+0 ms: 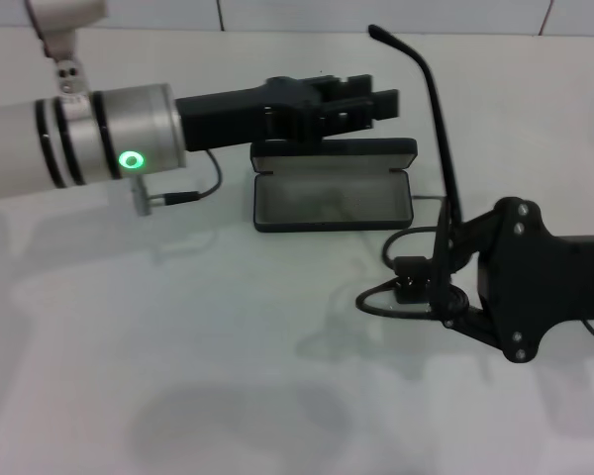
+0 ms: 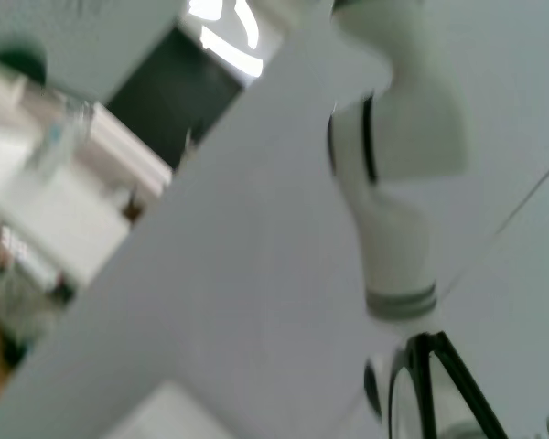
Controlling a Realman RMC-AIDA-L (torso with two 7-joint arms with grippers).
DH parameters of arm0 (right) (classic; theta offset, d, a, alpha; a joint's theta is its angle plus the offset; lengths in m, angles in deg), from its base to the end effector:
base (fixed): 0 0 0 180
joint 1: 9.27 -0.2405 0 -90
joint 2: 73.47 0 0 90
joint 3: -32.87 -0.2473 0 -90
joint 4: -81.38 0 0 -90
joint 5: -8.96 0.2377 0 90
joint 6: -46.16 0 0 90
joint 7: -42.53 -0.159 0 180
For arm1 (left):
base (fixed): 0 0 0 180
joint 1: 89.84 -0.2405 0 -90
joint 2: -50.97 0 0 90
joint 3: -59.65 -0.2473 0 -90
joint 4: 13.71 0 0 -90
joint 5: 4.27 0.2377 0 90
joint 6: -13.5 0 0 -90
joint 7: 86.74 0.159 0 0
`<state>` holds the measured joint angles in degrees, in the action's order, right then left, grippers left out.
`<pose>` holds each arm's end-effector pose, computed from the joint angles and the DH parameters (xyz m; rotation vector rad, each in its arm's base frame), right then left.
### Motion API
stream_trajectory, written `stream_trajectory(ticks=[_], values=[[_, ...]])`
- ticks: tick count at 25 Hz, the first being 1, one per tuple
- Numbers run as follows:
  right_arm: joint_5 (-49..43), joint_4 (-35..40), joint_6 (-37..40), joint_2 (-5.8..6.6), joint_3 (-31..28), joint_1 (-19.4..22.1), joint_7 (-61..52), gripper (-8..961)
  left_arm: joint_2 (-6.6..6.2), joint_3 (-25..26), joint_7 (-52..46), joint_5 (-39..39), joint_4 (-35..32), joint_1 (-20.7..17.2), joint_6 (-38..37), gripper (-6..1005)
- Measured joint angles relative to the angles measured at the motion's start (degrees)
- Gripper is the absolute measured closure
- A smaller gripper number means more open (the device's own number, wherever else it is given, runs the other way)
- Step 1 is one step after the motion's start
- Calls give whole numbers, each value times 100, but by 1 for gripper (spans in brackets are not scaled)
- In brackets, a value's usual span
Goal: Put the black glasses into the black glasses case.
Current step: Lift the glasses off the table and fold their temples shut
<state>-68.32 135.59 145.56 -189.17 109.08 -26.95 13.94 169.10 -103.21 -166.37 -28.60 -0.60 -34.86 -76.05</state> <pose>0.1844 0.2927 -0.0010 -2.4898 -0.9843 0.9837 -0.1701 0.3964 -0.0575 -2.7480 -0.8526 -1.1078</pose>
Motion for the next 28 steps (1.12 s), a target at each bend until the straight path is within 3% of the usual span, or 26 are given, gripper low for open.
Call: stream_trajectory(ticks=[3, 7, 9, 12, 17, 28], values=[[142, -648, 315, 17, -135, -432, -441, 812, 132, -1, 367, -60, -40, 92, 61, 406], [153, -1506, 440, 63, -493, -993, -1177, 811, 148, 7, 865, -141, -311, 147, 77, 405], [115, -1848, 448, 174, -604, -1154, -1684, 810, 146, 9, 1212, -303, -448, 158, 70, 405], [74, -2075, 441, 234, -608, -1283, -1886, 810, 136, 6, 1652, -590, -624, 17, -37, 405], [-99, -2205, 274, 224, -613, -1332, -2071, 808, 138, 0, 2095, -868, -658, -189, -209, 404], [-116, -2214, -11, 246, -624, -1292, -2203, 805, 138, -1, 2301, -472, -670, -229, -361, 403]])
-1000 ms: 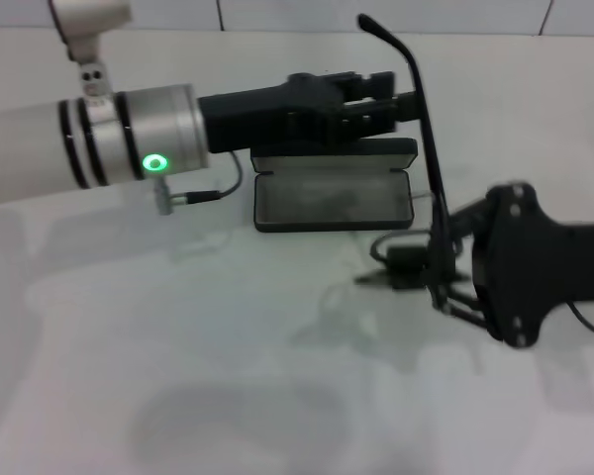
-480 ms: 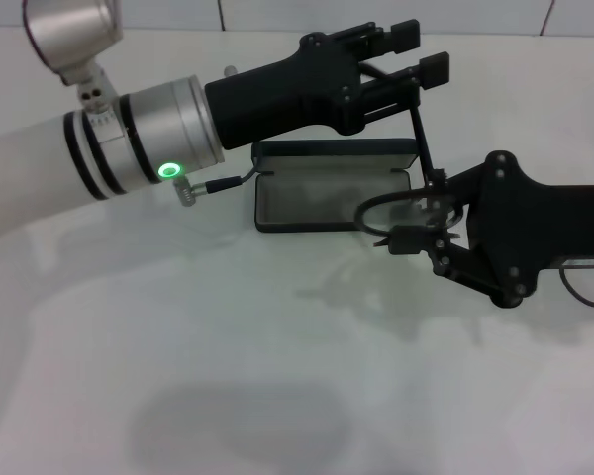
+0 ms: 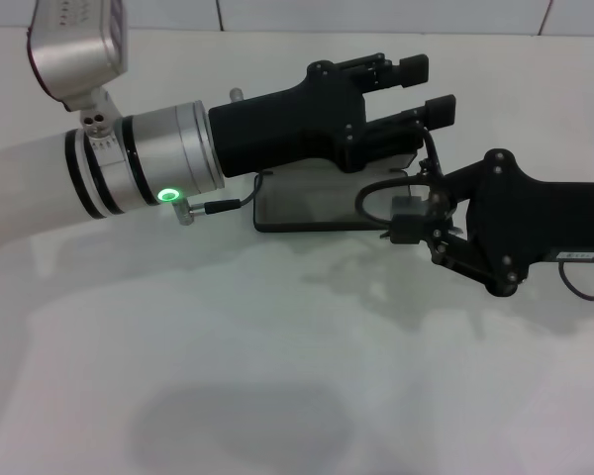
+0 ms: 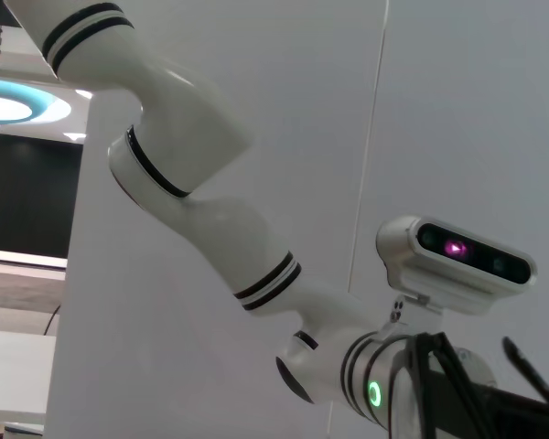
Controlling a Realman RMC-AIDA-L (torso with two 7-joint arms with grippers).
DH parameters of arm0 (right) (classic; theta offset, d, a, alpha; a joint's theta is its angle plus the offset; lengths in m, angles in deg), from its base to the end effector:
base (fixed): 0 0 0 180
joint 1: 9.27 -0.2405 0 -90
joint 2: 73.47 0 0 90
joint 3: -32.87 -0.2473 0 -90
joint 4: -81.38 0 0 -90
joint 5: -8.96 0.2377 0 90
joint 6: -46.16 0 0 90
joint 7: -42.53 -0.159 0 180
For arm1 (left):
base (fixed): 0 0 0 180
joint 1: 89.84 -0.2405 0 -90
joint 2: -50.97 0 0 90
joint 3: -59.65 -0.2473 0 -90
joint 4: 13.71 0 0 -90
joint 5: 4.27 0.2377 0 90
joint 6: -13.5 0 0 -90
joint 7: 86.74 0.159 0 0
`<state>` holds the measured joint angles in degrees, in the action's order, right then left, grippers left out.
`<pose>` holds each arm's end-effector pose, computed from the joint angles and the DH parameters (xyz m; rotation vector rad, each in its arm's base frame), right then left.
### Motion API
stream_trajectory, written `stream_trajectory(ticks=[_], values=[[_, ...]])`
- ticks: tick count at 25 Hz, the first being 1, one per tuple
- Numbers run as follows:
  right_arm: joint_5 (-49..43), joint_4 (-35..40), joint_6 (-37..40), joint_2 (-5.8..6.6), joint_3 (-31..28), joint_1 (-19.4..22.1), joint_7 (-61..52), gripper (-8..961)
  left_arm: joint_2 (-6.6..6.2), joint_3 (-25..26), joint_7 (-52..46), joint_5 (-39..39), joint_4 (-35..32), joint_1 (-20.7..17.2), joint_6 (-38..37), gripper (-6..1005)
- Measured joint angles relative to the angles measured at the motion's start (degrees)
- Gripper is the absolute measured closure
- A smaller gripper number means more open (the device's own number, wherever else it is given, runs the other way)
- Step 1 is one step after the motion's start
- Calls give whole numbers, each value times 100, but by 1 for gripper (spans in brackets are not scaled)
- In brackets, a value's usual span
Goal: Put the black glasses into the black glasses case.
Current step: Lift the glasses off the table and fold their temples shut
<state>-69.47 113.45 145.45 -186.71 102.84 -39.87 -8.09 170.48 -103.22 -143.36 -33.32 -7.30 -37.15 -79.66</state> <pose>0.1982 0.3304 -0.0103 -2.7792 -0.2492 1.1234 -0.1484 0.3709 -0.0747 -2.7146 -0.3472 -1.3081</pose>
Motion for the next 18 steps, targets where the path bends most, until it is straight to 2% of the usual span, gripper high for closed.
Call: stream_trajectory(ticks=[18], values=[[1, 22, -276, 2, -2, 2, 13, 800, -13, 1, 262, 170, 38, 56, 3, 401]])
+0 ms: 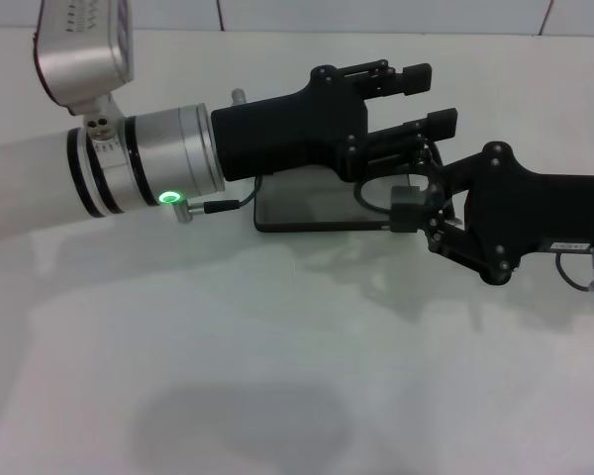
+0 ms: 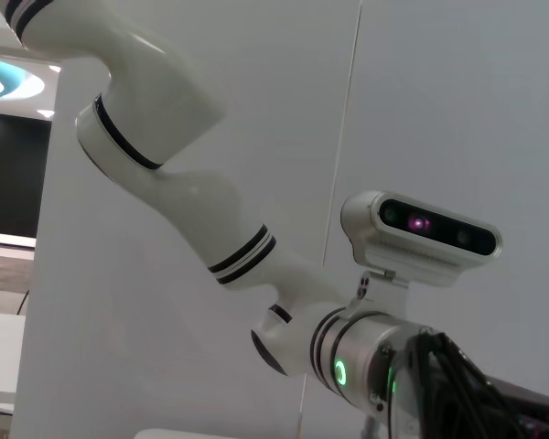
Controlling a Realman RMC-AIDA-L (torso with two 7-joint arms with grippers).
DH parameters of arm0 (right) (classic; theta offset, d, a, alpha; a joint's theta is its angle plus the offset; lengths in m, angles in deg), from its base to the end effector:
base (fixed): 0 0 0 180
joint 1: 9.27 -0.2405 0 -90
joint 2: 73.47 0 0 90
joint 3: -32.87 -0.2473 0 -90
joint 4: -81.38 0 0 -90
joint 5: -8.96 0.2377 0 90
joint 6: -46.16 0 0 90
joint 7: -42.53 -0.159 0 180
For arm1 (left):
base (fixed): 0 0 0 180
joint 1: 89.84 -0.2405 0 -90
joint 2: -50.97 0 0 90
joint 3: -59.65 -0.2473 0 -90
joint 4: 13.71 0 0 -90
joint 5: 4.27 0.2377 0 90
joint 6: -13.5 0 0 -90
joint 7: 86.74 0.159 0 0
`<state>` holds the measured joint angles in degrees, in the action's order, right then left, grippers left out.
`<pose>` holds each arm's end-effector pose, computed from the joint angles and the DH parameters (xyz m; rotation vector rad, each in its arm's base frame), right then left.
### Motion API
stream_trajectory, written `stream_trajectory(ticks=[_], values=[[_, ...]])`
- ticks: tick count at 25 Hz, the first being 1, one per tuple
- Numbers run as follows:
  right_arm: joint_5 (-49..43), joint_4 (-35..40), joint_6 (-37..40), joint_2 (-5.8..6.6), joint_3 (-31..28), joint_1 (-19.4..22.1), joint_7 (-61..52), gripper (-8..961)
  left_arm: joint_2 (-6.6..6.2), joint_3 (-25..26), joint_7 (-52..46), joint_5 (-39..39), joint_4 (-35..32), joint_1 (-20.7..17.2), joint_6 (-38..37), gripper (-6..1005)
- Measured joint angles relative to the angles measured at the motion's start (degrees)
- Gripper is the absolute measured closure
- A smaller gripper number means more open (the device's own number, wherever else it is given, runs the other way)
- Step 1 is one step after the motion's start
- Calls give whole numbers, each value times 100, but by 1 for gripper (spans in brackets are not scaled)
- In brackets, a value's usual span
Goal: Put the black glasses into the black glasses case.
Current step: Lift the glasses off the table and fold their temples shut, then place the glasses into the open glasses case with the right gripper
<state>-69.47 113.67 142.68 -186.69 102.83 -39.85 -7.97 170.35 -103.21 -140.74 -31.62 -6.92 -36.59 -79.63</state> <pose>0.2007 0.3375 -0.0118 -2.7595 -0.2307 1.0717 -0.1483 0.3707 -0.0759 -2.7393 -0.2627 -1.2653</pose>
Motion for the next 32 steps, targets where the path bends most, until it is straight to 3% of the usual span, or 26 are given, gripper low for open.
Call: stream_trajectory(ticks=[10, 17, 25, 32], values=[[3, 98, -49, 11, 0, 109, -6, 797, 9, 6, 132, -325, 214, -44, 169, 400], [-117, 102, 298, -36, 43, 9, -203, 795, 38, -1, 286, -324, 156, 8, 197, 400], [-266, 34, 75, -96, 25, -154, -671, 793, 30, 0, 593, -218, -131, 10, 156, 399], [-282, 75, 71, -69, 2, -112, -741, 791, 42, 0, 731, -167, -134, -35, 159, 398]])
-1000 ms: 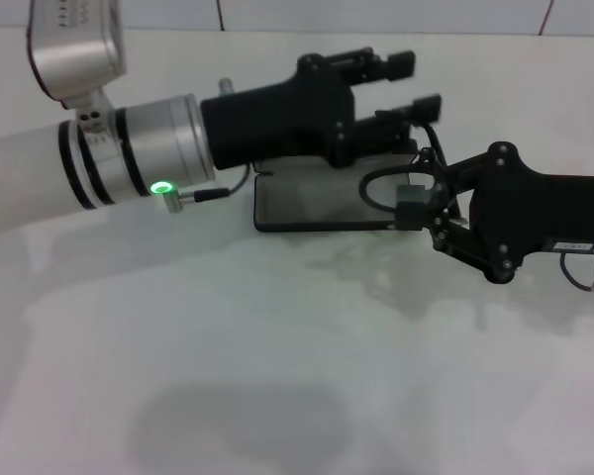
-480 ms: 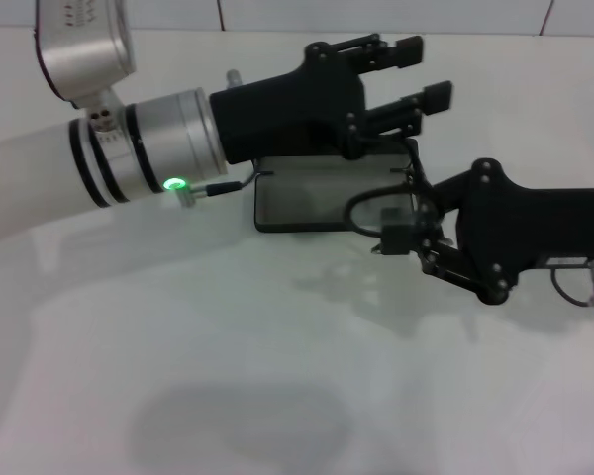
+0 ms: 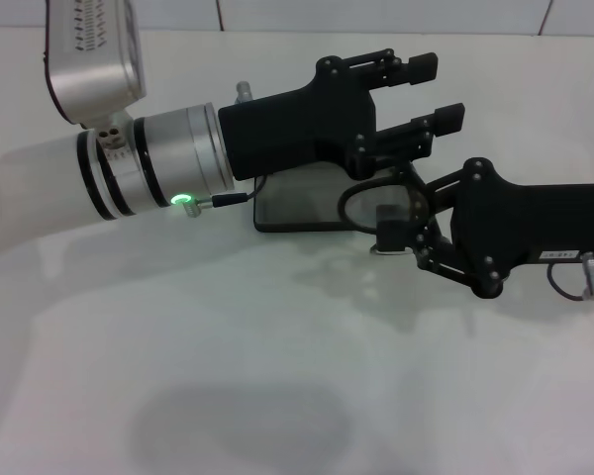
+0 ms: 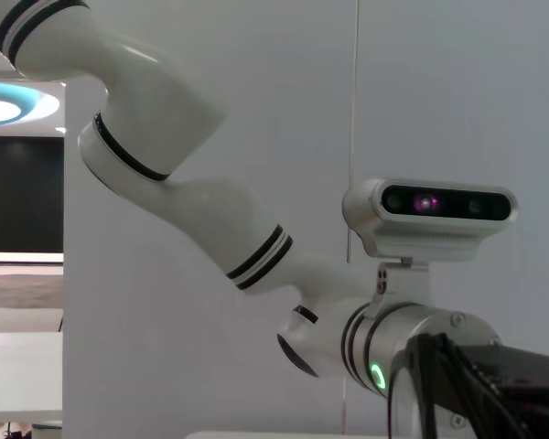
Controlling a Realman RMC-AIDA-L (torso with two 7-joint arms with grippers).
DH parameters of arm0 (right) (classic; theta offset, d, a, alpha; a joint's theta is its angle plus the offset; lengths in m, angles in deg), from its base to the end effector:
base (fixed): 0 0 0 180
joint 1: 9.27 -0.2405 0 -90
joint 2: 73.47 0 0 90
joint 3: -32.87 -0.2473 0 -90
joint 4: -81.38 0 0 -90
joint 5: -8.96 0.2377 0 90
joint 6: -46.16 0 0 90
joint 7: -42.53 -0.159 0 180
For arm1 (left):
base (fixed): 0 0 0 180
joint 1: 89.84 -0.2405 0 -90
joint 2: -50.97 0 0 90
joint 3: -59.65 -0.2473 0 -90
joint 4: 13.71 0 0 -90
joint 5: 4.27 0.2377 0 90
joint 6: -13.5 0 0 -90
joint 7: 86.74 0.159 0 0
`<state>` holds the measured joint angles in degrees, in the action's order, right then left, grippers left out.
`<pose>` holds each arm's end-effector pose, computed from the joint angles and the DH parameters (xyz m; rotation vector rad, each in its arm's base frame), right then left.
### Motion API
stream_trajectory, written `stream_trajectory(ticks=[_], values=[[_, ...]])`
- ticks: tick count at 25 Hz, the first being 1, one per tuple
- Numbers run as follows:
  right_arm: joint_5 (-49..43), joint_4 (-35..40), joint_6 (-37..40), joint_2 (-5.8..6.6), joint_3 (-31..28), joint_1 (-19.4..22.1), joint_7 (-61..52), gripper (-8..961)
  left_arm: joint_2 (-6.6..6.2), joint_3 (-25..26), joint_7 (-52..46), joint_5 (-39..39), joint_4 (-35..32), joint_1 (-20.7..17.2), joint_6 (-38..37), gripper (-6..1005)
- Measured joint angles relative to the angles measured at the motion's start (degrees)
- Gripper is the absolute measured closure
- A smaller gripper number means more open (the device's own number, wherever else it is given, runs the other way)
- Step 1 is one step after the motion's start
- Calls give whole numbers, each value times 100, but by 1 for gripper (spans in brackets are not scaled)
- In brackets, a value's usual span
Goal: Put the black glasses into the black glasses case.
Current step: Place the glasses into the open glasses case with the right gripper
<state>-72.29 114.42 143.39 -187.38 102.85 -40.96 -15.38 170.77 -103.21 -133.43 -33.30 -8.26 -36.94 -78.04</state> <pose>0.1935 0.3354 -0.0189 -2.8631 -0.1055 1.0811 -0.1454 0.3712 -0.0811 -2.6775 -0.1251 -1.2534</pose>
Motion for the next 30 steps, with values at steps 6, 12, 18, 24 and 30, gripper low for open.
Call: stream_trajectory(ticks=[6, 12, 18, 24, 30], values=[[-126, 155, -275, 58, -45, 169, 122, 790, 3, 62, 414, -348, 42, -194, 116, 398], [-1201, 1737, -1306, -158, 19, 759, -82, 788, 0, 62, 548, -1661, 9, -676, 548, 397], [-2107, 3354, -2565, -183, 830, 1091, -1195, 786, -14, 61, 517, -1942, 16, -841, 605, 396], [-2935, 3710, -3358, -197, 1415, 853, -1972, 785, -15, 31, 488, -2019, 48, -840, 690, 396], [-3038, 3731, -4277, -198, 2050, 663, -2313, 783, -20, 17, 450, -2024, 37, -745, 857, 395]])
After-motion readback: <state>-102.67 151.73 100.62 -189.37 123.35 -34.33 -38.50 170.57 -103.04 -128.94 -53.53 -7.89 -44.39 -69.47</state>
